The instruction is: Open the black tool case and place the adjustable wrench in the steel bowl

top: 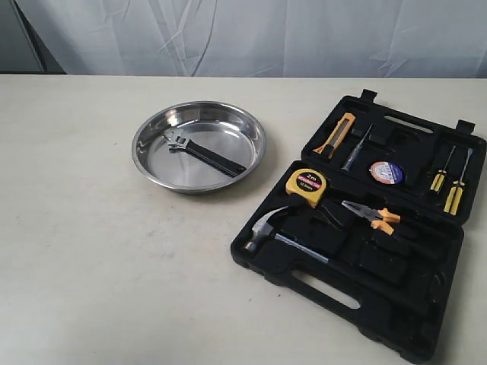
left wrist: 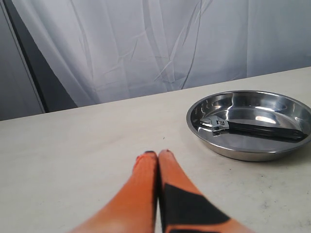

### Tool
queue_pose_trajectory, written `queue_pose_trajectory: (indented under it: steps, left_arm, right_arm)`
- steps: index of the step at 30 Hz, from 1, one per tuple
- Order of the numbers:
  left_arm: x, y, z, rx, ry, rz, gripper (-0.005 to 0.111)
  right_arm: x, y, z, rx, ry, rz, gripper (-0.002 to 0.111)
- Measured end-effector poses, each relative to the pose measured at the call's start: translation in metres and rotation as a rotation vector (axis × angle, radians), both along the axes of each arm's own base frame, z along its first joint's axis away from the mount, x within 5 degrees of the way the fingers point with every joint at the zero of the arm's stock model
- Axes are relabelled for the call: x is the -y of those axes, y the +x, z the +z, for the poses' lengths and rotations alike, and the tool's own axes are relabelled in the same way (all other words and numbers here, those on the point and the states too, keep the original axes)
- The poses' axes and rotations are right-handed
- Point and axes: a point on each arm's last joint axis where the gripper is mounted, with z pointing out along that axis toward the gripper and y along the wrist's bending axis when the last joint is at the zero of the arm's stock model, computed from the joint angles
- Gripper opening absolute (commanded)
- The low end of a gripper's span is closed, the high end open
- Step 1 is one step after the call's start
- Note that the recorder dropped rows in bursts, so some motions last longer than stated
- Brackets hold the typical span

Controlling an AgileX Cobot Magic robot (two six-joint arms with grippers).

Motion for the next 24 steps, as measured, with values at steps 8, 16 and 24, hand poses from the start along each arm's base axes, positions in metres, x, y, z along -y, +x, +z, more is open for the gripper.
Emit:
queue_pose_trajectory:
  steps: [8,16,24]
  left_arm:
    - [0.0,0.0,0.0,0.0,0.0,0.0,0.0]
    - [0.0,0.0,0.0,0.0,0.0,0.0,0.0]
    - [0.0,0.0,0.0,0.0,0.0,0.0,0.0]
  right_arm:
    - [-0.0002,0.0,-0.0005,-0.006,0.006,0.003,-0.001]
    - [-0.0002,0.0,-0.0006,-0.008,0.008,0.002,-0.001]
    - [-0.0004,0.0,-0.0006,-0.009,0.025,0.004,-0.001]
